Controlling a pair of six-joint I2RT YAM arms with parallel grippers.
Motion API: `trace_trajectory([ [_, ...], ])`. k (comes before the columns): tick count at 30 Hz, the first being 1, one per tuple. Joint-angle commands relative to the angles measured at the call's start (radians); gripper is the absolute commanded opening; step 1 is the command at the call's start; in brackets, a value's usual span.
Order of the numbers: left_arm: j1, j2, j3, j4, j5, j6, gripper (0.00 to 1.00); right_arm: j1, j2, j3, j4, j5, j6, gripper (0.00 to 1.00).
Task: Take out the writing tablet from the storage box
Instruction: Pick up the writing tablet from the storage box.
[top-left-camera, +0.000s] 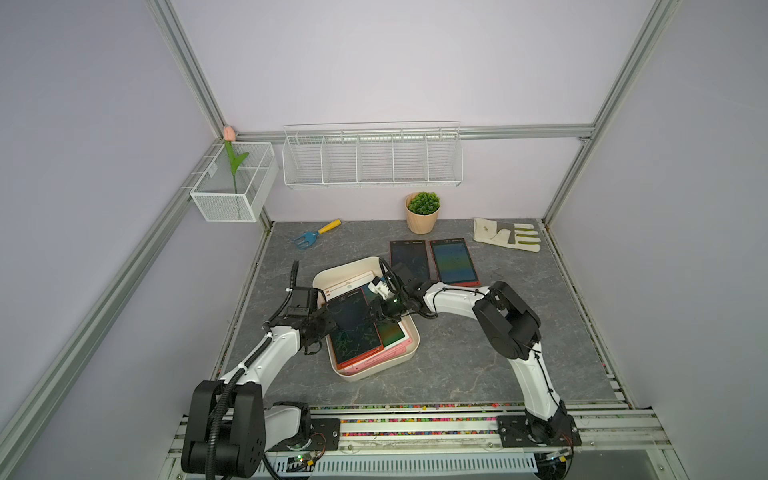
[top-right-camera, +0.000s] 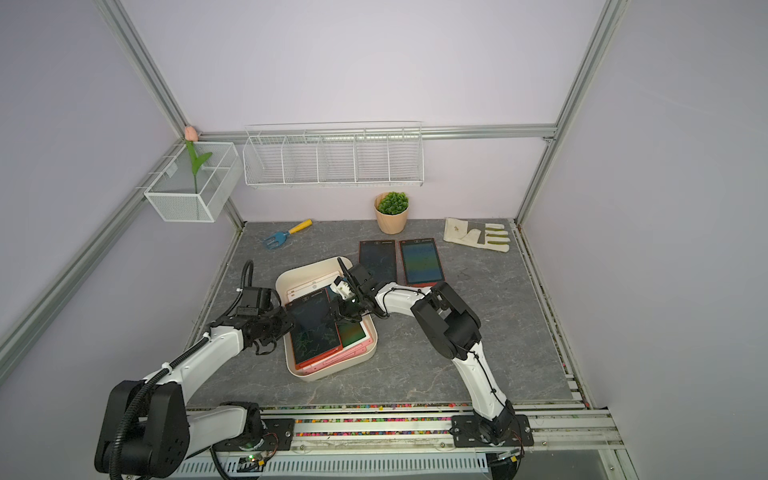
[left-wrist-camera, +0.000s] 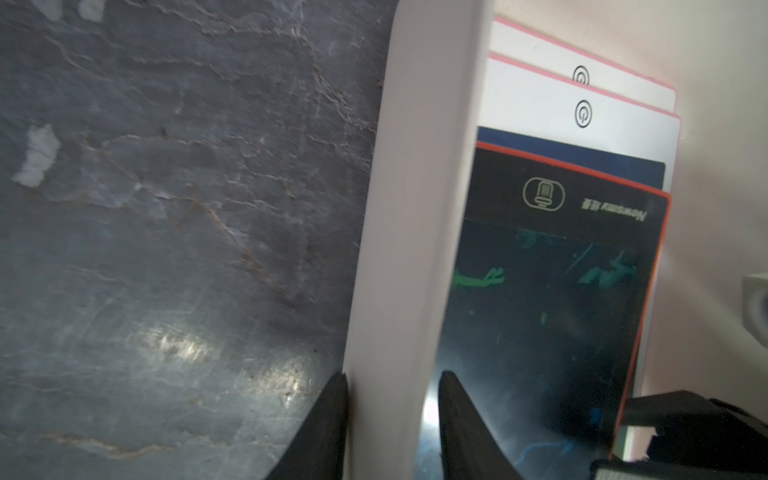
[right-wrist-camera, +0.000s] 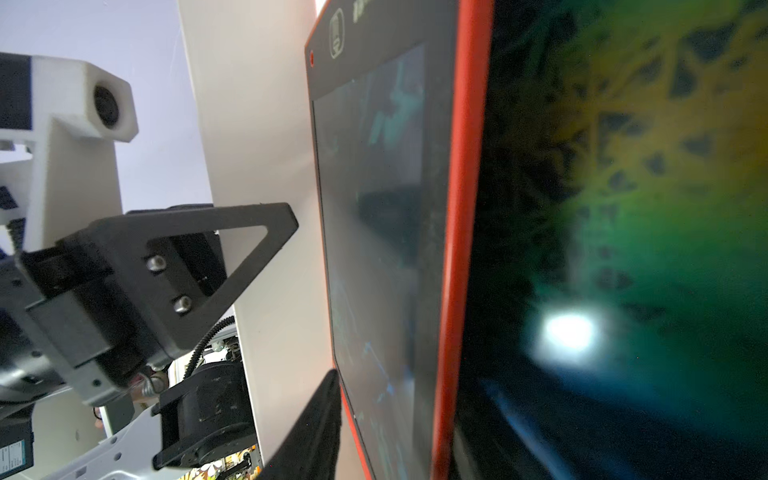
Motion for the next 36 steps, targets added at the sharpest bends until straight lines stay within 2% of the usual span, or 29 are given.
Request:
trace_trajectory([
  [1,-0.004,-0.019,-0.009,0.015,0.021,0.013,0.37,0.003,-0.019,-0.008,0.026,-0.043,0.023,0.38],
  [12,-0.004,-0.027,-0.004,0.006,0.016,0.017,0.37,0.018,-0.002,0.015,0.033,-0.060,0.025,0.31],
  [23,-0.005,-0.058,0.002,-0.009,0.020,0.009,0.38,0.019,-0.003,0.015,0.034,-0.060,0.026,0.20],
  [32,-0.005,-0.141,0.065,-0.102,0.030,0.014,0.40,-0.010,-0.045,0.012,0.005,-0.055,-0.001,0.08],
  [36,-0.004,-0.194,0.065,-0.105,0.039,0.007,0.42,-0.027,-0.061,0.007,0.000,-0.061,-0.014,0.07],
])
